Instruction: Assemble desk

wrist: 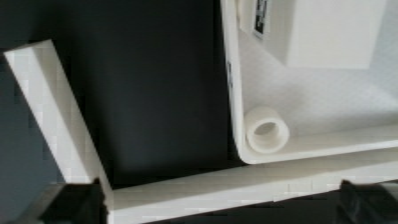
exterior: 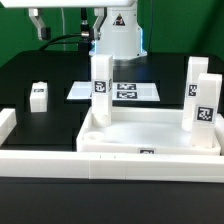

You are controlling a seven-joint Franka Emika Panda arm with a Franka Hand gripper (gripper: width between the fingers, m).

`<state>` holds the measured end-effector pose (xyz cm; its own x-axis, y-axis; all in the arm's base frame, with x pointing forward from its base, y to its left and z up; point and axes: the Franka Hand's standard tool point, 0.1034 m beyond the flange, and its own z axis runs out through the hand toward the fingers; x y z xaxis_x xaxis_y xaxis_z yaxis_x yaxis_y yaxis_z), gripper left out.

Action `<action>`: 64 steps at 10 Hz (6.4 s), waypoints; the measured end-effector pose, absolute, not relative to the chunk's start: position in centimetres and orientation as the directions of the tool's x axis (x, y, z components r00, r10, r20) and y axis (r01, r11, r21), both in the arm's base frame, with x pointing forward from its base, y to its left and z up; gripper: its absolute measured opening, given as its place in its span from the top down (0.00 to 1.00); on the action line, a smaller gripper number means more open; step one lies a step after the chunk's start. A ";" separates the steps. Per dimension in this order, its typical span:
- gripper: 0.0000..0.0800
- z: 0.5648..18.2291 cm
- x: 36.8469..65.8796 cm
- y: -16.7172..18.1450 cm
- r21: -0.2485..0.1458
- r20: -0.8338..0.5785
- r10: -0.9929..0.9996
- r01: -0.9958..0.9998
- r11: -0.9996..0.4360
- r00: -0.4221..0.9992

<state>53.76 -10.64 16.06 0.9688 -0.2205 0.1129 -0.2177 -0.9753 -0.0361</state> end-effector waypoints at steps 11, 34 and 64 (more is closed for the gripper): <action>0.19 10.1 48.2 -16.4 0.072 0.090 -0.007 -0.013 -0.997 0.996; 0.19 3.3 43.0 -19.7 -0.083 -0.800 -0.017 -0.139 -0.987 0.600; 0.64 11.2 46.6 -18.0 -0.144 -0.641 0.059 -0.044 -0.989 0.766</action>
Offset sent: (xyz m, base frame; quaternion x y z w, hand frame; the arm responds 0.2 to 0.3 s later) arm -0.0591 -0.0531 -0.0422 -0.0630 0.0201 -0.1272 0.9897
